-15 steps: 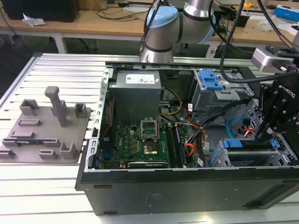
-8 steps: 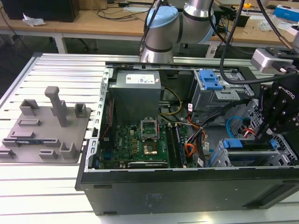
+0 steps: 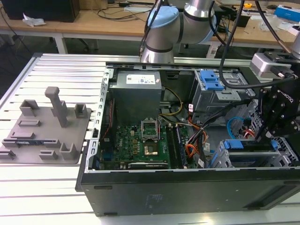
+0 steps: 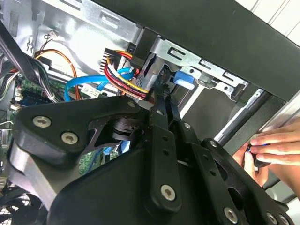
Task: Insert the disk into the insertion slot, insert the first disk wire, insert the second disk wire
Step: 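Insert the first disk wire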
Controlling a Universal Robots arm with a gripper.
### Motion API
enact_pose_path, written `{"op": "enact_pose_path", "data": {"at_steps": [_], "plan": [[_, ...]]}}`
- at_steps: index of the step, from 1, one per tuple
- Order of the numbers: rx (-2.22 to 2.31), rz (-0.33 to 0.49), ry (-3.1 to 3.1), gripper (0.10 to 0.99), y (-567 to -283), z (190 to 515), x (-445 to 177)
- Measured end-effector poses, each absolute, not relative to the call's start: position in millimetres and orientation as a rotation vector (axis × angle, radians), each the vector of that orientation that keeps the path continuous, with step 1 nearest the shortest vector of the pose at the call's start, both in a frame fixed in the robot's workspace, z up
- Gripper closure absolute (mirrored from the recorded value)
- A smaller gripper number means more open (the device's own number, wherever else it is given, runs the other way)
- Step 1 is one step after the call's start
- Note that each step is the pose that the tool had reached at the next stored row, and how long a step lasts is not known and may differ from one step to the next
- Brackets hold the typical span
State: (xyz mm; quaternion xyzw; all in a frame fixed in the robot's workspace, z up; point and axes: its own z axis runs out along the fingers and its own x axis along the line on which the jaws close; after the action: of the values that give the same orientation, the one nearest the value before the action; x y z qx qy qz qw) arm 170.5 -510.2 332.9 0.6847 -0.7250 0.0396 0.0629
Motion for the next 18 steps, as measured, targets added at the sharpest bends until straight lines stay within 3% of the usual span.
{"op": "enact_pose_path", "data": {"at_steps": [4, 6, 7, 11, 18], "plan": [[2.070, 0.114, -2.194, 0.914, -510.8, 336.3, 170.3], [2.066, 0.116, -2.196, 0.792, -510.0, 349.8, 170.3], [2.064, 0.116, -2.198, 0.667, -508.7, 357.6, 170.3], [2.057, 0.118, -2.206, 0.667, -506.0, 373.8, 170.3], [2.057, 0.118, -2.206, 0.667, -506.0, 373.7, 170.3]]}}
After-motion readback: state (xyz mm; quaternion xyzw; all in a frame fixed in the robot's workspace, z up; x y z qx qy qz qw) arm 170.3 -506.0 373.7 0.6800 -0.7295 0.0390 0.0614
